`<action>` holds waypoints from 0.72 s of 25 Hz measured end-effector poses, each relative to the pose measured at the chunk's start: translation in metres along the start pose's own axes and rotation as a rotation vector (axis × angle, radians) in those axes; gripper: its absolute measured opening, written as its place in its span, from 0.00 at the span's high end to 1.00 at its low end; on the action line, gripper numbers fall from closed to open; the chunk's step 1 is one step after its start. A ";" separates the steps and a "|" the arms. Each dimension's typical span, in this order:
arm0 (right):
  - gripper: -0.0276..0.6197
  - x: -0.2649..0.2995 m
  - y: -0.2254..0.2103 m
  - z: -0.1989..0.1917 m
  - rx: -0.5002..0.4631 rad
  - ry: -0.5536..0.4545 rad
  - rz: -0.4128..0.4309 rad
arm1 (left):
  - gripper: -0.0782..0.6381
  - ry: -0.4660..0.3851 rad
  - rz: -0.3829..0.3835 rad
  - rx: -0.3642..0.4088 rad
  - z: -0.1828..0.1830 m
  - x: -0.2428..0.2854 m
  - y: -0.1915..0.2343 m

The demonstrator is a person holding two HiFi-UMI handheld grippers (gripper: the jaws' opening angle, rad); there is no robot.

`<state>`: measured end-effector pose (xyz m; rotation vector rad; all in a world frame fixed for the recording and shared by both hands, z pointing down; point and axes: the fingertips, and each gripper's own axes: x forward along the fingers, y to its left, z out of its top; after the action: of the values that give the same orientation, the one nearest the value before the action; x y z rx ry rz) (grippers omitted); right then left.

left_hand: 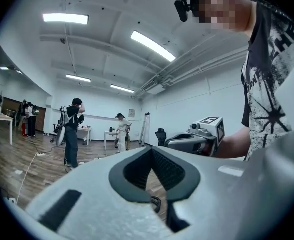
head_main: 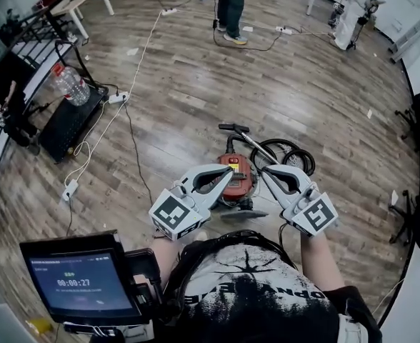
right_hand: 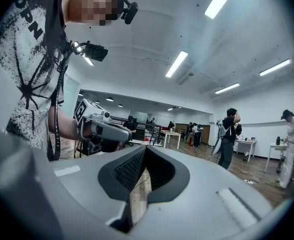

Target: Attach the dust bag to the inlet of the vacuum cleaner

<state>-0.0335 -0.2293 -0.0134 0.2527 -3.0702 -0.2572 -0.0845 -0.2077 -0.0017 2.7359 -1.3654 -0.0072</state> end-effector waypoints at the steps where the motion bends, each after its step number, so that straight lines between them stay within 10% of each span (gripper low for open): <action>1: 0.95 0.003 -0.004 0.003 0.003 0.008 -0.007 | 0.89 0.004 -0.005 -0.005 0.005 0.001 0.004; 18: 0.95 0.031 0.026 0.007 -0.056 -0.012 -0.098 | 0.89 -0.003 -0.079 0.043 -0.002 -0.036 0.014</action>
<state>-0.0689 -0.2085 -0.0152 0.4012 -3.0609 -0.3497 -0.1173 -0.1868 0.0003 2.8245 -1.2711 0.0136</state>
